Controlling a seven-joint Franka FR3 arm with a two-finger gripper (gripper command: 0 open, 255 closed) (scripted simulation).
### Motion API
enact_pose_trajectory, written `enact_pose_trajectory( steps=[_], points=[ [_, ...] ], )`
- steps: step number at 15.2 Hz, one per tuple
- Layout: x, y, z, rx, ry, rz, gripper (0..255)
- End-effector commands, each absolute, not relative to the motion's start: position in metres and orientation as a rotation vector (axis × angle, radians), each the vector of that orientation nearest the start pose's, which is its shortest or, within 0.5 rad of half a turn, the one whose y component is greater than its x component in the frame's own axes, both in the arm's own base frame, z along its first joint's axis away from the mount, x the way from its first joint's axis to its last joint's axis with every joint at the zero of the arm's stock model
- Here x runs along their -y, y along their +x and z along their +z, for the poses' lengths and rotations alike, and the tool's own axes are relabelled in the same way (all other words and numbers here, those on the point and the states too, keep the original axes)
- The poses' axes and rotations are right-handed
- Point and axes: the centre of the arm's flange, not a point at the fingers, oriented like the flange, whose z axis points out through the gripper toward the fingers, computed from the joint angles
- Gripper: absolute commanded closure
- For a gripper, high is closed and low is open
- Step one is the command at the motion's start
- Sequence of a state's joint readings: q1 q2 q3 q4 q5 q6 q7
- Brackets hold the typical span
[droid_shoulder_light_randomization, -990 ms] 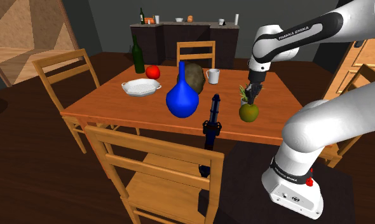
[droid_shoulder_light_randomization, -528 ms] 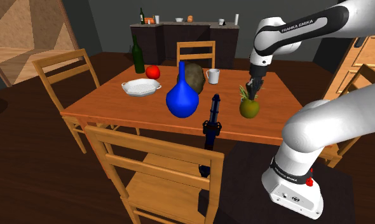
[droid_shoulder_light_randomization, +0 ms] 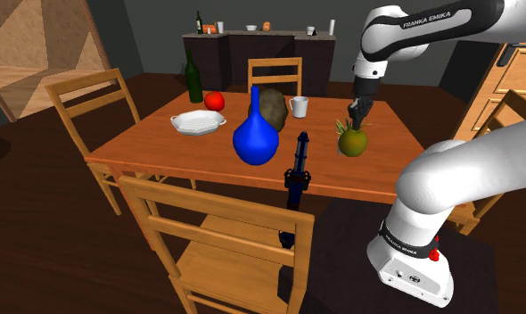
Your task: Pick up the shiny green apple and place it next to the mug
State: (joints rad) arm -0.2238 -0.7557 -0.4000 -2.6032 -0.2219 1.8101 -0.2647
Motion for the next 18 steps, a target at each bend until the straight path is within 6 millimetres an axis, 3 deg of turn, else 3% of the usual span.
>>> enact_pose_trajectory(
  steps=[1, 18],
  points=[
    [0.210, 0.256, 0.474, -0.285, -3.048, 0.065, 255],
    [0.210, 0.256, 0.564, -0.285, -3.048, 0.065, 255]
  ],
)
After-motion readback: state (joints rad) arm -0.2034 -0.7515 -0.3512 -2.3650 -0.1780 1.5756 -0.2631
